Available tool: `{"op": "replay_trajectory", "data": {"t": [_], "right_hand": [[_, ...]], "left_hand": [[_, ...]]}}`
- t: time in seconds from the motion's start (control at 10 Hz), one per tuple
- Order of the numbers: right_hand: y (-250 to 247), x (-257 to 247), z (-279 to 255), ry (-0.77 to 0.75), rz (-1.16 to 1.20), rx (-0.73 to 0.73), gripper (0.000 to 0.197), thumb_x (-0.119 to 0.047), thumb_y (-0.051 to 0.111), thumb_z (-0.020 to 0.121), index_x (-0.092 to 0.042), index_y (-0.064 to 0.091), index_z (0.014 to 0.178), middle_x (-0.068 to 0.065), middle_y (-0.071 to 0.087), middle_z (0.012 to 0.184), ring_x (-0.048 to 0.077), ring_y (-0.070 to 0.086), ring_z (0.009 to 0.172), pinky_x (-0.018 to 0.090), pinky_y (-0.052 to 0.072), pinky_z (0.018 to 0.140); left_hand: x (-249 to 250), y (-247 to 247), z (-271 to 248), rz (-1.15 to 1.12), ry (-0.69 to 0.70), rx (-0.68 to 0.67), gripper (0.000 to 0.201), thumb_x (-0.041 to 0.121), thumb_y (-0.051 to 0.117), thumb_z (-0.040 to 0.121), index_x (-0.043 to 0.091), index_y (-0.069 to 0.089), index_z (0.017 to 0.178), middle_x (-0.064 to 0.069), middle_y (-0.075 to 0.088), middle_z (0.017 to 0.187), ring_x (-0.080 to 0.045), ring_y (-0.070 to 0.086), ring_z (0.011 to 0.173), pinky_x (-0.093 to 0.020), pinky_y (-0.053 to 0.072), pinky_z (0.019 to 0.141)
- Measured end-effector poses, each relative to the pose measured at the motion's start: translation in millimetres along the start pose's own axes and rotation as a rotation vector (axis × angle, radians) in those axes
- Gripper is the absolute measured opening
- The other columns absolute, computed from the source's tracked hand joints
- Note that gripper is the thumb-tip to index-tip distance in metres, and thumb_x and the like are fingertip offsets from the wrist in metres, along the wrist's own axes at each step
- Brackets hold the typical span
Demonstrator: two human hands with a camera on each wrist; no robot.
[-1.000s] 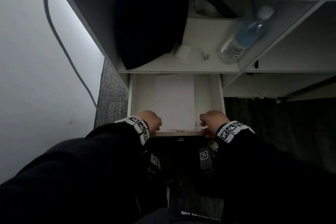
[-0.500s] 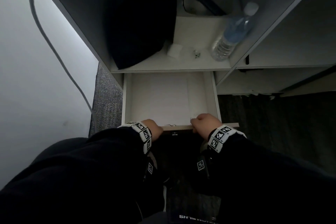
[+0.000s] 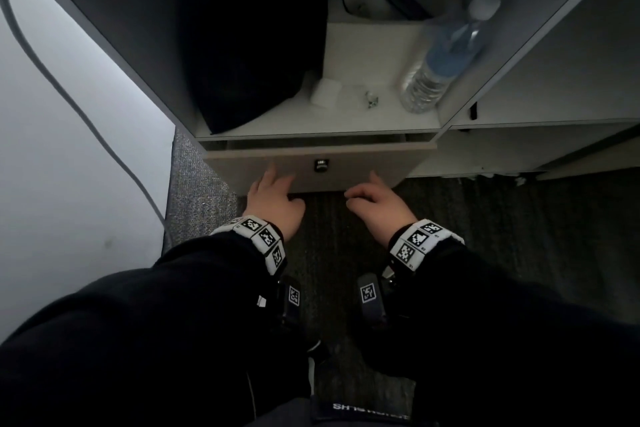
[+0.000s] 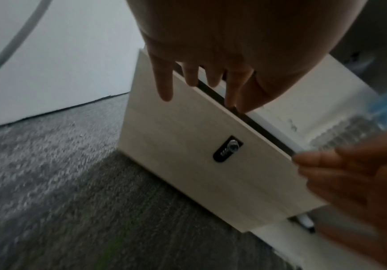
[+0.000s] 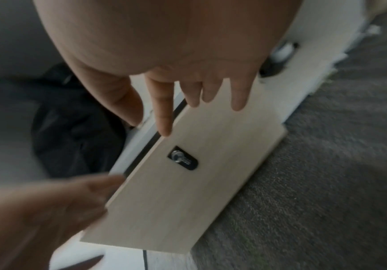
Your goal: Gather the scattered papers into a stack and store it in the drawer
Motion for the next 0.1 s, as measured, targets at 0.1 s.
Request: {"op": "replay_trajectory", "data": {"t": [0.1], "right_hand": [[-3.2, -2.5, -3.0, 0.013, 0.025, 0.019, 0.019, -0.020, 0.062, 0.091, -0.015, 0.074, 0.105, 0.013, 0.037, 0.157, 0.016, 0.028, 0.148, 0.013, 0.021, 0.097]], "left_hand": [[1.2, 4.7, 1.1, -0.055, 0.038, -0.020, 0.051, 0.024, 0.053, 0.089, 0.017, 0.048, 0.140, -0.009, 0.038, 0.150, -0.031, 0.036, 0.136, -0.033, 0.027, 0.110]]}}
Point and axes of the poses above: each hand's wrist, its own z-axis towards the middle knuckle, its own y-axis out of the palm, x = y × z, the point moved 6 cm from there along z, towards the middle knuckle
